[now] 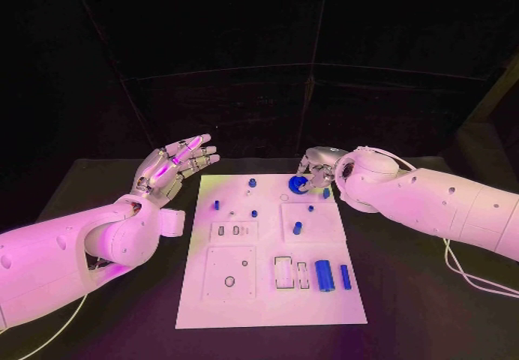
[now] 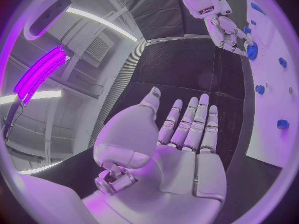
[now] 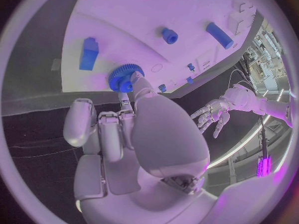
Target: Assemble the parts on the task board
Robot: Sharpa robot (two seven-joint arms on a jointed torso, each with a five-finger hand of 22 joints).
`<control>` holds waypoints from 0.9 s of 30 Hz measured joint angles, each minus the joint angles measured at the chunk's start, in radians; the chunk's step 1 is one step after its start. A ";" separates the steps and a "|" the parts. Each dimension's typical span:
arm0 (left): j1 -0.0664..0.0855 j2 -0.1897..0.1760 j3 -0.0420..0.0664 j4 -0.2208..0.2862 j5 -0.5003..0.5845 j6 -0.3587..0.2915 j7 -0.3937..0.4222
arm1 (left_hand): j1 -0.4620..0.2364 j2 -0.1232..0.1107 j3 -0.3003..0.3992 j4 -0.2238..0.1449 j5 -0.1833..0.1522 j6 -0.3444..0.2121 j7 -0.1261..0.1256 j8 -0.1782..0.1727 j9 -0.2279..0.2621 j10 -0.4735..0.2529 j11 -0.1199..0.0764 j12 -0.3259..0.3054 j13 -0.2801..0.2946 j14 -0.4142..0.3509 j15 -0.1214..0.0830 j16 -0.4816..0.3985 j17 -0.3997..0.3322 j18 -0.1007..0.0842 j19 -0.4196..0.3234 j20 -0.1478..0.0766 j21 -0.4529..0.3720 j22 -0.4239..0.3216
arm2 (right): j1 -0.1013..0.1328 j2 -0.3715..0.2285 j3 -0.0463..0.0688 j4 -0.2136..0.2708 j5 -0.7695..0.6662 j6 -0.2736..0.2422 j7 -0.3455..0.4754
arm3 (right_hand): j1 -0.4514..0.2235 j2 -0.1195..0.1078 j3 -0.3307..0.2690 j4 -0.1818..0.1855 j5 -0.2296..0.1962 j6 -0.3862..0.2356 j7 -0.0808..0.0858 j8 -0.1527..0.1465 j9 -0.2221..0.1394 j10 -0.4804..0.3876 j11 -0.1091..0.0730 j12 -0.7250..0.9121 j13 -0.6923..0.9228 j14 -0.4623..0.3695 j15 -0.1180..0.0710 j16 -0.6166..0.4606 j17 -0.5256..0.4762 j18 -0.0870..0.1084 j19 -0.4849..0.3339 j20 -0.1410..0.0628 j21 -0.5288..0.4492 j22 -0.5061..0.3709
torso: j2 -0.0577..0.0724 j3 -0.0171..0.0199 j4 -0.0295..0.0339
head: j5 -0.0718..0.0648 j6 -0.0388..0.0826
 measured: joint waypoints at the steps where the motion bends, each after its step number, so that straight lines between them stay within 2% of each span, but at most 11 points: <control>1: 0.000 0.000 0.000 0.000 0.000 0.000 0.000 | 0.000 0.000 0.000 0.000 0.000 0.000 0.000 0.000 0.000 0.000 0.000 0.000 0.000 0.000 0.000 0.000 0.000 0.000 0.000 0.000 0.000 0.000 | -0.001 -0.001 -0.001 0.005 -0.003 -0.006 -0.002 | -0.001 0.001 0.007 -0.001 0.001 0.000 0.000 0.000 0.000 0.002 -0.002 0.000 0.000 -0.001 -0.002 0.000 0.000 0.000 0.004 -0.004 0.000 0.002 | 0.000 -0.0001 0.0001 | 0.000 -0.001; 5: 0.000 -0.001 0.000 0.000 0.000 0.001 -0.001 | 0.000 0.000 0.000 0.000 0.000 0.000 0.000 0.000 0.000 0.000 0.000 0.000 0.000 0.000 0.000 0.000 0.000 0.000 0.000 0.000 0.000 0.000 | -0.003 -0.011 -0.001 0.048 -0.014 -0.037 -0.007 | -0.004 0.004 0.021 0.001 0.024 0.000 0.000 0.000 -0.003 0.002 -0.002 0.000 0.000 0.002 -0.005 0.004 0.000 0.000 0.010 -0.010 0.011 0.019 | 0.000 -0.0001 0.0003 | 0.003 0.000; 8: 0.000 -0.001 0.000 0.000 0.000 0.002 -0.001 | 0.000 0.000 0.000 0.000 0.000 0.000 0.000 0.000 0.000 0.000 0.000 0.000 0.000 0.000 0.000 0.000 0.000 0.000 0.000 0.000 0.000 0.000 | -0.003 -0.020 -0.001 0.093 -0.028 -0.076 -0.012 | -0.009 0.009 0.027 -0.002 0.030 0.000 0.000 0.000 -0.006 0.002 -0.002 0.000 0.000 0.002 -0.005 0.004 0.000 0.000 0.014 -0.007 0.015 0.029 | 0.000 -0.0001 0.0004 | 0.005 0.002; 10: 0.000 -0.002 0.000 0.000 0.000 0.002 -0.001 | 0.000 0.000 0.000 0.000 0.000 0.000 0.000 0.000 0.000 0.000 0.000 0.000 0.000 0.000 0.000 0.000 0.000 0.000 0.000 0.000 0.000 0.000 | -0.003 -0.024 -0.001 0.125 -0.038 -0.100 -0.016 | -0.019 0.002 0.029 -0.001 0.030 0.000 0.000 -0.001 -0.006 0.002 -0.002 -0.001 0.000 0.002 -0.005 0.004 0.000 -0.004 0.018 -0.010 0.015 0.036 | -0.001 -0.0007 0.0004 | 0.006 0.004; 11: 0.000 -0.002 0.000 0.000 0.000 0.002 -0.002 | 0.000 0.000 0.000 0.000 0.000 0.000 0.000 0.000 0.000 0.000 0.000 0.000 0.000 0.000 0.000 0.000 0.000 0.000 0.000 0.000 0.000 0.000 | -0.003 -0.024 -0.001 0.140 -0.044 -0.110 -0.018 | -0.020 0.001 0.029 -0.001 0.030 0.000 0.000 -0.001 -0.006 0.002 -0.002 -0.001 0.000 0.002 -0.005 0.004 0.000 -0.016 0.018 -0.010 0.016 0.037 | -0.001 -0.0008 0.0004 | 0.006 0.005; 15: 0.000 -0.002 0.000 0.001 0.000 0.002 -0.002 | 0.000 0.000 0.000 0.000 0.000 0.000 0.000 0.000 0.000 0.000 0.000 0.000 0.000 0.000 0.000 0.000 0.000 0.000 0.000 0.000 0.000 0.000 | -0.003 -0.004 -0.001 0.182 -0.075 -0.148 -0.026 | -0.029 -0.006 0.038 0.003 0.030 0.000 0.000 -0.001 -0.006 0.004 -0.004 -0.001 0.000 0.002 -0.005 0.004 0.000 -0.016 0.018 -0.010 0.019 0.042 | -0.001 -0.0013 0.0008 | 0.009 0.007; 18: 0.000 -0.002 0.000 0.002 0.000 0.003 -0.002 | 0.000 0.000 0.000 0.000 0.000 0.000 0.000 0.000 0.000 0.000 0.000 0.000 0.000 0.000 0.000 0.000 0.000 0.000 0.000 0.000 0.000 0.000 | -0.003 0.026 -0.001 0.186 -0.093 -0.160 -0.032 | -0.029 -0.006 0.041 0.006 0.030 0.000 0.000 -0.001 -0.006 0.004 -0.004 -0.001 0.000 0.002 -0.005 0.004 0.000 -0.016 0.025 -0.010 0.019 0.044 | -0.001 -0.0013 0.0014 | 0.012 0.009; 22: 0.000 -0.002 0.000 0.002 0.000 0.003 -0.003 | 0.000 0.000 0.000 0.000 0.000 0.000 0.000 0.000 0.000 0.000 0.000 0.000 0.000 0.000 0.000 0.000 0.000 0.000 0.000 0.000 0.000 0.000 | -0.002 0.074 -0.007 0.171 -0.114 -0.169 -0.038 | -0.033 -0.010 0.041 0.005 0.030 0.001 0.000 -0.001 -0.006 0.004 -0.004 -0.001 0.000 0.002 -0.005 0.004 0.000 -0.016 0.025 -0.010 0.019 0.046 | -0.001 -0.0014 0.0025 | 0.016 0.008; 27: 0.000 -0.001 0.000 0.000 0.000 0.004 -0.003 | 0.000 0.000 0.000 0.000 0.000 0.000 0.000 0.000 0.000 0.000 0.000 0.000 0.000 0.000 0.000 0.000 0.000 0.000 0.000 0.000 0.000 0.000 | -0.003 0.131 -0.029 0.127 -0.132 -0.168 -0.041 | -0.034 -0.010 0.043 0.003 0.030 0.001 0.001 -0.005 -0.006 0.004 -0.004 -0.001 0.000 0.002 -0.005 0.004 0.001 -0.016 0.025 -0.010 0.023 0.047 | 0.000 -0.0019 0.0026 | 0.022 0.006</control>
